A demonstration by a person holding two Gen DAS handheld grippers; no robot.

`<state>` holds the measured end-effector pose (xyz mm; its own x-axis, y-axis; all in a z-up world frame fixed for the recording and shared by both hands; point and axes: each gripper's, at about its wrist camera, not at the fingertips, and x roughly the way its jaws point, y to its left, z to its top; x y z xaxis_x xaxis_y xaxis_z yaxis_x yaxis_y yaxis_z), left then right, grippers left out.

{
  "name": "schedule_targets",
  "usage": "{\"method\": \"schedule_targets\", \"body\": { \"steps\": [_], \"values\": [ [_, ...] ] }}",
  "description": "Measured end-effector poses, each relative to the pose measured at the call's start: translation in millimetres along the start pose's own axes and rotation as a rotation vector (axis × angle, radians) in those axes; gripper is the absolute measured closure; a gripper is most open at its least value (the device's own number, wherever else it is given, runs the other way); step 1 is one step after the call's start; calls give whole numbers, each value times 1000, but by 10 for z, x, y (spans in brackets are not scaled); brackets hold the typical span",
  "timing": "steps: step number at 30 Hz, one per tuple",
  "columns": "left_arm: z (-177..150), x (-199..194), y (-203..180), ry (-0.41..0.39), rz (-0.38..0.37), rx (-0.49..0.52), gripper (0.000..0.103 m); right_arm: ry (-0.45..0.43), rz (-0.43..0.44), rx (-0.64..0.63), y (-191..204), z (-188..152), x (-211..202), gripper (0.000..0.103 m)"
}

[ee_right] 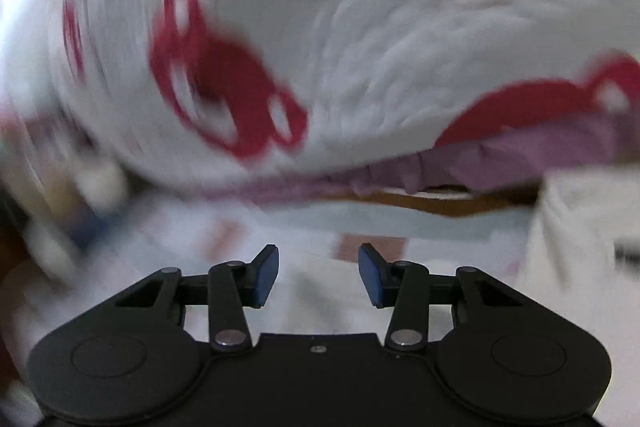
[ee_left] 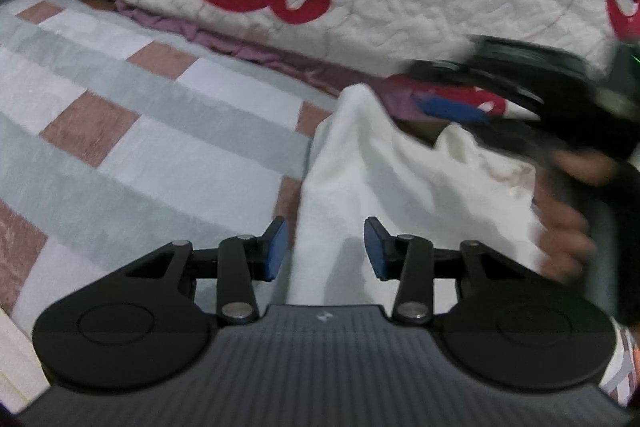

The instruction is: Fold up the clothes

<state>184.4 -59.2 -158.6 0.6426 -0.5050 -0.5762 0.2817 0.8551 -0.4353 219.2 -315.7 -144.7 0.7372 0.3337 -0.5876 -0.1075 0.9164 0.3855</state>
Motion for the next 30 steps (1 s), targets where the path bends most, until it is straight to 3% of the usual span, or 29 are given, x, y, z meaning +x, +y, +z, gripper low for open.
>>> {"method": "schedule_targets", "body": {
  "steps": [3, 6, 9, 11, 13, 14, 16, 18, 21, 23, 26, 30],
  "values": [
    [1, -40, -86, -37, -82, 5, 62, -88, 54, 173, -206, -171, -688, 52],
    [-62, -8, -290, -20, -146, 69, 62, -84, -87, 147, -539, -670, -1552, 49],
    [-162, 54, -531, 26, -170, 141, 62, -71, -250, 206, -974, -1107, -2255, 48],
    [-271, 130, -705, 87, -137, 177, 62, -128, -234, 356, -1168, -1369, -2399, 46],
    [-404, 245, -931, 194, 37, 240, 62, -186, -218, 505, -1362, -1632, -2543, 44],
    [-477, 253, -1050, 192, 82, 298, 62, -215, -209, 580, -1459, -1763, -2615, 44],
    [-602, 200, -1248, 147, 99, 397, 62, -272, -190, 729, -1652, -2025, -2760, 44],
    [-663, 146, -1360, 137, 68, 414, 62, -330, -170, 878, -1846, -2288, -2904, 44],
    [-703, 64, -1431, 126, -60, 391, 62, -415, -140, 1096, -2126, -2670, -3109, 40],
    [-764, 33, -1495, 142, -155, 385, 57, -431, -160, 1084, -2078, -2646, -3005, 40],
    [-905, 60, -1572, 198, -246, 377, 55, -409, -246, 965, -2004, -2511, -2875, 39],
    [-994, 112, -1619, 242, -220, 420, 55, -432, -247, 969, -2100, -2438, -2738, 35]
  ]
}}
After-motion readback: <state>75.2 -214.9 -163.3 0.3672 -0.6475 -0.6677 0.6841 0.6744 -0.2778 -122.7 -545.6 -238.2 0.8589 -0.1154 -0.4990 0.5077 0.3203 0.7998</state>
